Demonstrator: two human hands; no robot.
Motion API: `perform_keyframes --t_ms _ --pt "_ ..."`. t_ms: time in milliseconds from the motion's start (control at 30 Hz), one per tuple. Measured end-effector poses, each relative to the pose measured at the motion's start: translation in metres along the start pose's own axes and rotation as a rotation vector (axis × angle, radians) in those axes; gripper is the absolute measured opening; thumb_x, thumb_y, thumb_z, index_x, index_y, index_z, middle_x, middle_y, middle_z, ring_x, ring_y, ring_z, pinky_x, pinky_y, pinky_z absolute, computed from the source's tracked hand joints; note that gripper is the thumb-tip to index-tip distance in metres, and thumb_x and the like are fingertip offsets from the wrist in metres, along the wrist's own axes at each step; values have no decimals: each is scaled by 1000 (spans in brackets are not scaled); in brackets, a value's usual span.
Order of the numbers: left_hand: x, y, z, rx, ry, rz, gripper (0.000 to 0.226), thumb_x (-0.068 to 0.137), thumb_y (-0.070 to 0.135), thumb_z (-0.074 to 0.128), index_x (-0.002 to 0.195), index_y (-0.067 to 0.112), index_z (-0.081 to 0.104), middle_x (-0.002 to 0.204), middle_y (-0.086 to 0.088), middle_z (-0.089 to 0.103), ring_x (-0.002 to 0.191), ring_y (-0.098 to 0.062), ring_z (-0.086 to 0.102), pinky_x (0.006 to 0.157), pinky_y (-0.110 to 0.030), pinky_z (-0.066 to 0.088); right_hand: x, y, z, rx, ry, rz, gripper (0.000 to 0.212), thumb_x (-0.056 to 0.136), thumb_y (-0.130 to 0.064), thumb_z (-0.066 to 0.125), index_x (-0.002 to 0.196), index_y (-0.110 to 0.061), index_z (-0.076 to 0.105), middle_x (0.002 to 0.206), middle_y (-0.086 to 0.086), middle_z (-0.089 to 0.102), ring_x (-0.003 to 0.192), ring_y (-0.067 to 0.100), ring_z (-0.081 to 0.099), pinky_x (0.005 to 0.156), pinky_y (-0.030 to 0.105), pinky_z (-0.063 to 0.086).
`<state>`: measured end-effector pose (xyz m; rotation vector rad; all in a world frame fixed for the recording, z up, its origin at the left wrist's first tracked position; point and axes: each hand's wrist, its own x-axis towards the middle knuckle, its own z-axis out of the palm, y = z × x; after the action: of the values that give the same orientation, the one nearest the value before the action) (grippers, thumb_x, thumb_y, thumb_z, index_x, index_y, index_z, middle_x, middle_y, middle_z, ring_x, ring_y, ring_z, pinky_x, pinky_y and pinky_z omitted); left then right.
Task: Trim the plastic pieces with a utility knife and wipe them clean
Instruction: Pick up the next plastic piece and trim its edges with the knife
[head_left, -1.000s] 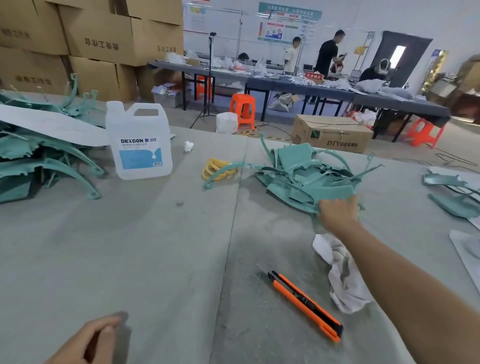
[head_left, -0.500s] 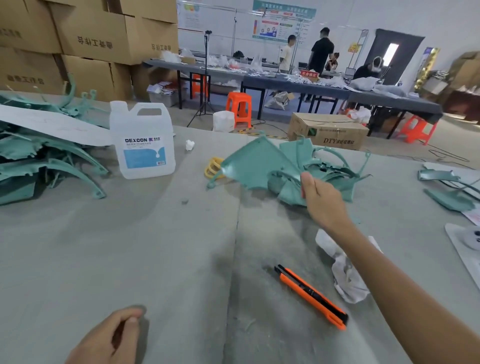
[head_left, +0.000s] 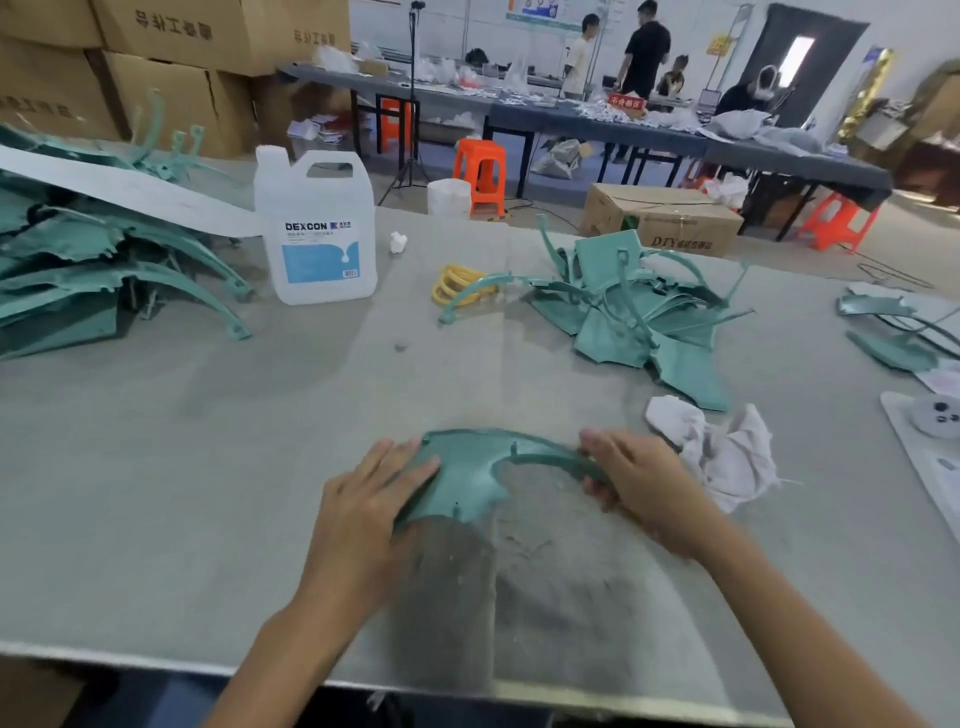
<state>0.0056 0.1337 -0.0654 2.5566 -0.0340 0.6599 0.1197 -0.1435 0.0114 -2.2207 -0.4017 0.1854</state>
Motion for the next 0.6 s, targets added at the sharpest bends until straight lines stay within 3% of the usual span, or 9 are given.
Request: perform_keyframes --t_ms 67,133,200,233,300,367,467,600 --pt "5 4 -9 -115 76 -120 46 86 26 77 131 30 66 133 9 64 117 -19 65 94 -31 49 -3 7 -18 191 244 85 32 106 -40 45 94 -28 72 86 -9 73 71 4 63 64 17 49" --pt "13 9 -16 -207 183 -229 23 93 40 65 113 31 73 106 7 76 91 -12 68 76 -30 51 -13 23 -29 201 442 132 24 105 -31 50 95 -24 71 90 -4 72 82 16 63 70 19 47" --pt "18 16 -16 -347 221 -322 33 93 52 56 84 23 68 73 -1 70 68 -19 63 60 -37 47 -29 47 -22 -135 367 107 16 101 -31 58 97 -23 71 93 0 71 89 24 65 74 21 47" --pt "21 19 -13 -457 222 -382 39 91 53 57 78 17 64 67 -6 65 63 -23 61 58 -41 49 -38 59 -16 -351 293 81 16 98 -34 63 103 -22 73 94 3 72 93 27 65 81 29 48" --pt "30 28 -6 -711 211 -491 33 86 44 67 81 12 68 72 -11 67 62 -21 64 59 -47 58 -48 76 -3 -657 220 22 27 94 -37 70 113 -19 73 98 10 71 99 36 63 90 41 42" --pt "41 35 2 -934 154 -580 23 78 36 76 87 14 72 82 -10 72 72 -17 69 57 -43 60 -48 79 1 -690 258 -3 28 93 -34 71 116 -17 72 99 11 70 99 39 61 90 45 40" --pt "48 39 15 -1098 68 -641 26 75 26 83 94 14 69 83 -1 74 73 -15 72 51 -32 56 -46 81 3 -629 305 -50 25 95 -24 70 116 -11 71 93 16 65 95 39 58 82 43 40" --pt "39 37 34 -1138 43 -709 32 83 19 81 107 13 61 102 -10 71 76 -17 73 47 -31 54 -50 79 0 -316 314 39 11 99 -30 60 108 -24 60 97 2 52 85 13 42 71 32 30"
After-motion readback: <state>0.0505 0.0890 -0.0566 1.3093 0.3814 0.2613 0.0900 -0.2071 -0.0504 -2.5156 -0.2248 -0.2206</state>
